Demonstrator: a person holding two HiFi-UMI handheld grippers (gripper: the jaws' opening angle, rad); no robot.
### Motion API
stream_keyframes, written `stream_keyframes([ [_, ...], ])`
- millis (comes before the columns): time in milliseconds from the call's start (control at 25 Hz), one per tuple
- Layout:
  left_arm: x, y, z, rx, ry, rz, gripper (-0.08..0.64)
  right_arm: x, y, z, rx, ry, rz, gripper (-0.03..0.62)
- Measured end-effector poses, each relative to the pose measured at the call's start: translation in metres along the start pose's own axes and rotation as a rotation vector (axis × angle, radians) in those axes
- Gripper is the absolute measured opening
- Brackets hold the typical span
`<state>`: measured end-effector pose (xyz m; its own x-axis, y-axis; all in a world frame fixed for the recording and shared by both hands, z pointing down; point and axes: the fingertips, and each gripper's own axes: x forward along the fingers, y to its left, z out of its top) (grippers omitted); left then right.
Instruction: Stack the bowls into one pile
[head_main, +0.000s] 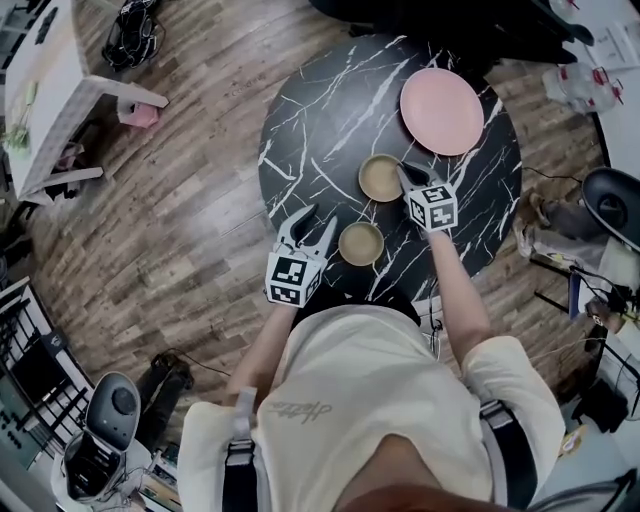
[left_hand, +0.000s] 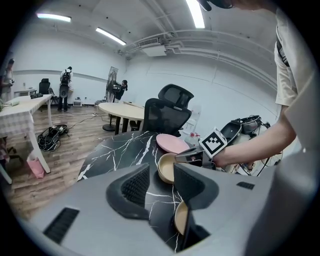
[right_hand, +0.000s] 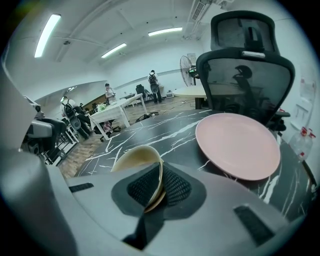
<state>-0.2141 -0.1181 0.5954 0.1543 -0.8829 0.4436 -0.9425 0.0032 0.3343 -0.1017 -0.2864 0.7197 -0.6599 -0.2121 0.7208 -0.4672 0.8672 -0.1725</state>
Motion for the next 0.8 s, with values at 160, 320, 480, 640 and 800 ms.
stream_keyframes([
  [160,0.0,0.001,0.001,0.002,-0.007,0.008,0.169,0.005,0.001,0.001,-0.005,-0.003,0.002,0.026],
  [320,-0.001,-0.003,0.001,0.006,-0.008,0.011,0.169,0.002,-0.001,0.006,-0.009,-0.027,-0.006,0.058],
  [480,-0.004,0.001,0.004,0.002,-0.011,0.033,0.169,-0.009,-0.002,0.012,-0.014,-0.05,-0.013,0.066],
  [640,-0.01,-0.001,0.009,0.023,-0.024,0.047,0.169,-0.029,0.002,0.012,-0.026,-0.079,-0.014,0.066],
  [800,-0.016,-0.008,0.014,0.054,-0.034,0.05,0.169,-0.056,0.006,0.008,-0.05,-0.116,-0.032,0.066],
])
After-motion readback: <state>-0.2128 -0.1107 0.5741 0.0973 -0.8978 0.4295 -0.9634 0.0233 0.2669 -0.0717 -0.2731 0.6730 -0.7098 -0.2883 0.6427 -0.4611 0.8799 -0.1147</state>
